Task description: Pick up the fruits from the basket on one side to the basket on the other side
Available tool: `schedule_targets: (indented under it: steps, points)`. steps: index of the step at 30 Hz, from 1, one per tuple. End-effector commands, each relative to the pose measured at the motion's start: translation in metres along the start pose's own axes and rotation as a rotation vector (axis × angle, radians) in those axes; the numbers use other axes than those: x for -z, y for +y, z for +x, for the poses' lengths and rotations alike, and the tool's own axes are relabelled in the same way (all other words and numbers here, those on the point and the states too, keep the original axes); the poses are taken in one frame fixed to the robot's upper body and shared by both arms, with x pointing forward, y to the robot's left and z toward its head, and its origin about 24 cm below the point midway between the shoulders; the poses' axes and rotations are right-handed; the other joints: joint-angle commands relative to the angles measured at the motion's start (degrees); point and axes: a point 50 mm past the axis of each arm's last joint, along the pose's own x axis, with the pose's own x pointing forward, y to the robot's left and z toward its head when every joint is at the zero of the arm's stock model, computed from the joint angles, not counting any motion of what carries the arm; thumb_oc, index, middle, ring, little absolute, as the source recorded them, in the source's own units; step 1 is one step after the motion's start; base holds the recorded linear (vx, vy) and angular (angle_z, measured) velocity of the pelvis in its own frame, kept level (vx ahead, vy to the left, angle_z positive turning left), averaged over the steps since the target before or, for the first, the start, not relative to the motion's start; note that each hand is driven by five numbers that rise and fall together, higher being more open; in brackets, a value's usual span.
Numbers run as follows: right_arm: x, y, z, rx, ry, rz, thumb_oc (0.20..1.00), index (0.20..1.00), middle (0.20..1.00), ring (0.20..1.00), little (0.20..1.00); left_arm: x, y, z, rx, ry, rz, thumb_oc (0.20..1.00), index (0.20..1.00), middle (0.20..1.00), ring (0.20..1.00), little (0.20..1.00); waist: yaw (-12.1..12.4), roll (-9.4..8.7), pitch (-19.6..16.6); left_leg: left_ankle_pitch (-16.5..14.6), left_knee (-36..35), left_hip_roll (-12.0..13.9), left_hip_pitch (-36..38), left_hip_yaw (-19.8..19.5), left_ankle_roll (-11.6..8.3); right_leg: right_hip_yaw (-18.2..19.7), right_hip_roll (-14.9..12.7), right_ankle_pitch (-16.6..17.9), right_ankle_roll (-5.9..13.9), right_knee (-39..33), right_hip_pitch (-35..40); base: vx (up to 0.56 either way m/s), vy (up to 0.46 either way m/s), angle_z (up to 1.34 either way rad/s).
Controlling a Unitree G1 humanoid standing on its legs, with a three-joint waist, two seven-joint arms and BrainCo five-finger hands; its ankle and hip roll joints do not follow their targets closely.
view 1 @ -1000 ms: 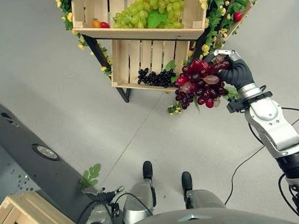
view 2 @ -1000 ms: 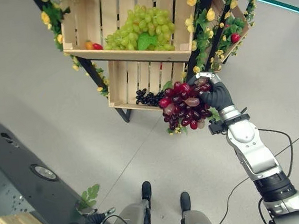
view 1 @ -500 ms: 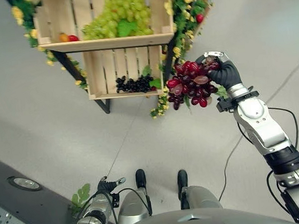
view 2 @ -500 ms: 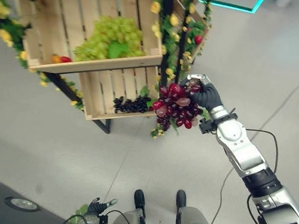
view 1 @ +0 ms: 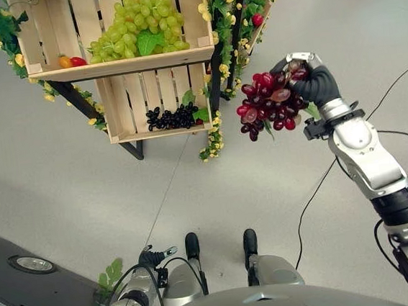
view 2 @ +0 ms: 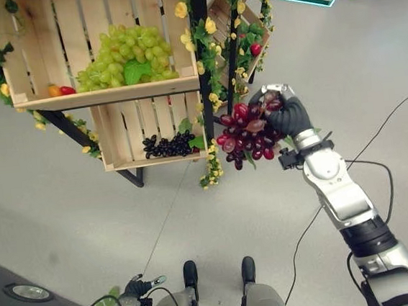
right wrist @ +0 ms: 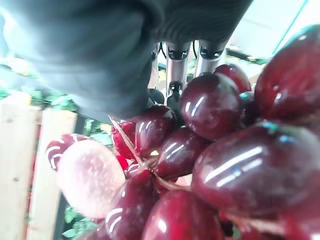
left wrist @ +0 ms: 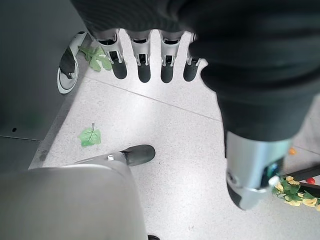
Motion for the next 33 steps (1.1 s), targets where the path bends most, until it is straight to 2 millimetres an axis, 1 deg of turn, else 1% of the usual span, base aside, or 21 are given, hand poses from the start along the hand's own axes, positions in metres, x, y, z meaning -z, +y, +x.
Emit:
schedule_targets:
  steps: [1, 5, 9, 13, 14, 16, 17, 22, 28, 31, 33]
  points:
    - [-0.054, -0.014, 0.01, 0.042, -0.275, 0.041, 0.2, 0.2, 0.2, 0.2, 0.2, 0.017, -0.003, -0.002, 0.013, 0.061, 0.067, 1.0, 1.0, 1.0, 1.0, 1.0, 1.6, -3.19, -5.7, -6.8, 1.3, 0.4, 1.4, -0.6, -1.01, 3.9, -3.4, -0.6, 5.2, 0.2, -4.2, 0.04, -0.03, 0.06]
    - [-0.063, -0.019, 0.005, 0.052, -0.316, 0.045, 0.2, 0.2, 0.2, 0.2, 0.2, 0.021, -0.003, -0.003, 0.014, 0.072, 0.068, 1.0, 1.0, 1.0, 1.0, 1.0, 1.5, -3.36, -6.5, -7.2, 1.3, 0.7, 2.1, -0.6, -1.13, 3.8, -3.3, -1.2, 5.07, 0.2, -3.2, 0.05, -0.015, 0.1]
    - [-0.069, -0.022, 0.006, 0.053, -0.341, 0.039, 0.2, 0.2, 0.2, 0.2, 0.2, 0.025, -0.003, -0.003, 0.019, 0.083, 0.072, 1.0, 1.0, 1.0, 1.0, 1.0, 1.4, -3.62, -7.1, -7.6, 1.4, 0.7, 2.6, -0.6, -1.15, 3.9, -3.2, -1.5, 5.03, 0.2, -2.6, 0.05, 0.001, -0.01]
    - [-0.08, -0.026, 0.012, 0.038, -0.374, 0.019, 0.2, 0.2, 0.2, 0.2, 0.2, 0.026, -0.002, -0.003, 0.02, 0.087, 0.075, 1.0, 1.0, 1.0, 1.0, 1.0, 1.4, -4.1, -7.5, -7.8, 1.5, 0.7, 2.7, -0.4, -1.13, 4.1, -3.1, -1.7, 5.01, 0.2, -2.3, 0.03, 0.002, -0.03]
    - [-0.08, -0.026, 0.013, 0.037, -0.374, 0.019, 0.2, 0.2, 0.2, 0.2, 0.2, 0.025, -0.002, -0.003, 0.021, 0.087, 0.075, 1.0, 1.0, 1.0, 1.0, 1.0, 1.4, -4.08, -7.5, -7.8, 1.5, 0.7, 2.7, -0.4, -1.13, 4.1, -3.1, -1.7, 5.01, 0.2, -2.3, 0.03, 0.009, -0.04]
    - [-0.089, -0.029, 0.022, 0.004, -0.386, -0.001, 0.2, 0.2, 0.2, 0.2, 0.2, 0.029, 0.001, -0.003, 0.016, 0.102, 0.071, 1.0, 1.0, 1.0, 1.0, 1.0, 1.6, -4.73, -7.9, -7.8, 1.4, 0.7, 2.7, -0.2, -1.14, 4.4, -3.0, -1.6, 5.13, 0.2, -2.4, 0.03, 0.012, -0.04]
    - [-0.089, -0.029, 0.022, 0.003, -0.387, -0.001, 0.2, 0.2, 0.2, 0.2, 0.2, 0.029, 0.0, -0.003, 0.017, 0.102, 0.07, 1.0, 1.0, 1.0, 1.0, 1.0, 1.6, -4.68, -7.9, -7.8, 1.4, 0.7, 2.7, -0.2, -1.14, 4.4, -3.0, -1.6, 5.13, 0.2, -2.4, 0.02, 0.01, -0.03]
    - [-0.102, -0.035, 0.033, -0.019, -0.4, -0.047, 0.2, 0.2, 0.2, 0.2, 0.2, 0.033, 0.005, -0.003, 0.012, 0.12, 0.062, 1.0, 1.0, 1.0, 1.0, 1.0, 2.1, -5.57, -8.1, -7.7, 1.3, 0.7, 2.4, -0.2, -1.1, 4.4, -3.2, -1.5, 5.28, 0.2, -2.5, 0.0, 0.0, 0.0]
    - [-0.11, -0.034, 0.042, -0.041, -0.409, -0.078, 0.2, 0.2, 0.2, 0.2, 0.2, 0.035, 0.008, -0.003, 0.008, 0.128, 0.064, 1.0, 1.0, 1.0, 1.0, 1.0, 2.6, -5.94, -8.1, -7.7, 1.3, 0.7, 2.3, -0.3, -1.12, 4.4, -3.3, -1.6, 5.28, 0.2, -2.4, 0.0, 0.0, 0.0]
    - [-0.112, -0.028, 0.048, -0.063, -0.407, -0.076, 0.2, 0.2, 0.2, 0.2, 0.2, 0.034, 0.007, -0.003, 0.009, 0.126, 0.063, 1.0, 1.0, 1.0, 1.0, 1.0, 2.8, -6.11, -8.0, -7.9, 1.5, 0.7, 2.3, -0.5, -1.09, 4.4, -3.4, -1.7, 5.22, 0.2, -2.2, 0.0, 0.0, 0.0]
    - [-0.111, -0.018, 0.051, -0.093, -0.41, -0.045, 0.2, 0.2, 0.2, 0.2, 0.2, 0.033, 0.007, -0.003, 0.008, 0.121, 0.065, 1.0, 1.0, 1.0, 1.0, 1.0, 3.2, -6.31, -8.0, -8.0, 1.6, 0.7, 2.4, -0.5, -1.04, 4.3, -3.3, -1.9, 5.15, 0.2, -2.0, 0.0, 0.0, 0.0]
